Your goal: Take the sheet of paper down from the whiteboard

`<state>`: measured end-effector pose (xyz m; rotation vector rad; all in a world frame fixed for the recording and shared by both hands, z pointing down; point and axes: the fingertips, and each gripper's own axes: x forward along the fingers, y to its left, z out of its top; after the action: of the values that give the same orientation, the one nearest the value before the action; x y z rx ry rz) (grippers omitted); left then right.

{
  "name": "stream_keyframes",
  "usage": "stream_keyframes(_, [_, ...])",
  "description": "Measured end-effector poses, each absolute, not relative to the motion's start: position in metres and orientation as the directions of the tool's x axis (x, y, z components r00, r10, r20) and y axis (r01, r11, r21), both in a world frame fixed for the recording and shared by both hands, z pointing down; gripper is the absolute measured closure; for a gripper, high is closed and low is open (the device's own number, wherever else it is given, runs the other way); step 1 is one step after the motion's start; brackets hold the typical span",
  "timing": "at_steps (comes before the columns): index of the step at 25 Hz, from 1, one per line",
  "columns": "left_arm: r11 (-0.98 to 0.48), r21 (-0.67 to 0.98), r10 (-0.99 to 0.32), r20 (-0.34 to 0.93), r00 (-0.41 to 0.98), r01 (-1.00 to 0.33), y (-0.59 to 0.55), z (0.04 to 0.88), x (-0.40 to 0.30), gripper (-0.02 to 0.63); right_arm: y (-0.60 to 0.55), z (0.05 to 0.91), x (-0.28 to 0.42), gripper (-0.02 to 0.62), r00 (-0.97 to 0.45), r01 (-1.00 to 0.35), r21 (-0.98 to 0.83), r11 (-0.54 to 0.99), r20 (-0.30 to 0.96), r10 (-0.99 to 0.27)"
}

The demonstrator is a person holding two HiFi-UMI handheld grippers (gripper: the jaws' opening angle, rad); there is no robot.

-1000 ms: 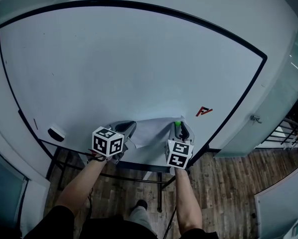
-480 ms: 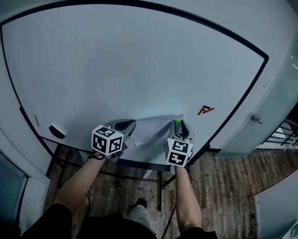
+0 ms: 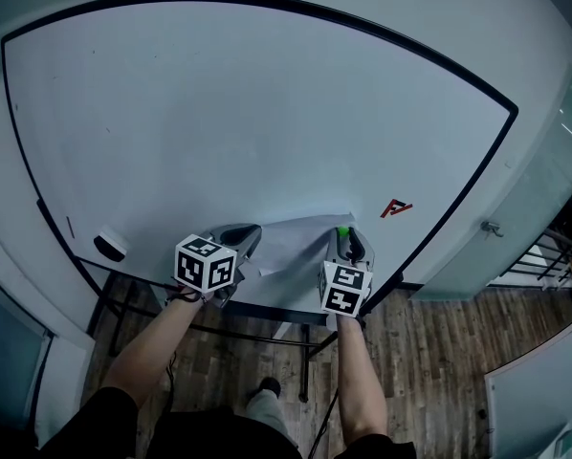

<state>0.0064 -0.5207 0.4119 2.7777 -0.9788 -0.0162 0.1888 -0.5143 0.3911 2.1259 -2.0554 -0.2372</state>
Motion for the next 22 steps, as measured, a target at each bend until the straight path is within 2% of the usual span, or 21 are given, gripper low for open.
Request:
stream_keyframes(10, [-0.791, 0.27, -0.559, 0.046, 0.828, -0.549, -0.5152, 0.4159, 0.007, 0.584, -0.5164, 0.3909, 0.1892, 0.462, 0.029, -0.968, 0.249, -0.028, 0.002, -1.0])
stream_keyframes(22, [-0.782, 0.28, -0.567, 0.049, 0.822, -0.556, -0.5123, 0.418, 0.0022, 0.584, -0.5146, 0.392, 0.1883, 0.462, 0.027, -0.97, 0.24, -0.025, 0.009, -1.0])
